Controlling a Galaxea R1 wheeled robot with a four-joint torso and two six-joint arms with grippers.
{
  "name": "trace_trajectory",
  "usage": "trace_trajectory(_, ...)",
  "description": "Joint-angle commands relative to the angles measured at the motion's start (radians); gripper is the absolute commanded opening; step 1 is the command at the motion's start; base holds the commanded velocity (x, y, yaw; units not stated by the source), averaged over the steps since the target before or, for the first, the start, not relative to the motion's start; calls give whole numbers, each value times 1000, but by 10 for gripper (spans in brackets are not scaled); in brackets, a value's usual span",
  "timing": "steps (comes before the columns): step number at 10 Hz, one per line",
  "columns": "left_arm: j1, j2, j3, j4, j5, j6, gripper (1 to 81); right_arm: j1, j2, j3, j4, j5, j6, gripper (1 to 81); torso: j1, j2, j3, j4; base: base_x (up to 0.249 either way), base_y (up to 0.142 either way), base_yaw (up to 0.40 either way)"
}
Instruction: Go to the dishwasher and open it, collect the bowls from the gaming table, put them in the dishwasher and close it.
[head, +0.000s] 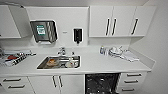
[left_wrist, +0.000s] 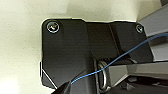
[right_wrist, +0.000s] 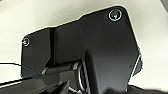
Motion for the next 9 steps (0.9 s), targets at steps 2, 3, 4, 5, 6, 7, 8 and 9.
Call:
trace_trajectory(2,-37,-4,2,-1,49,4,811,44,-1,4,2,-48,-3,811,-4,6,0,0,0,0,0)
trace_trajectory(3,-37,-4,2,-1,49,4,811,44,2,4,2,-51,-1,811,-9,14,0,0,0,0,0)
trace_trajectory(4,-35,-4,2,-1,48,4,811,43,4,4,2,-52,-1,811,-10,14,0,0,0,0,0)
trace_trajectory(5,-37,-4,2,-1,48,4,811,41,2,4,2,-54,-1,811,-10,14,0,0,0,0,0)
trace_trajectory(6,-37,-4,2,-1,48,4,811,41,2,4,2,-52,-3,811,-10,14,0,0,0,0,0)
trace_trajectory(7,-37,-5,2,-1,48,4,811,41,4,4,2,-52,-3,811,-10,14,0,0,0,0,0)
trace_trajectory(8,-37,-5,2,-1,48,4,811,41,4,4,1,-52,-3,811,-11,14,0,0,0,0,0)
trace_trajectory(9,-35,-5,2,-1,48,4,811,41,2,4,1,-52,-3,811,-11,14,0,0,0,0,0)
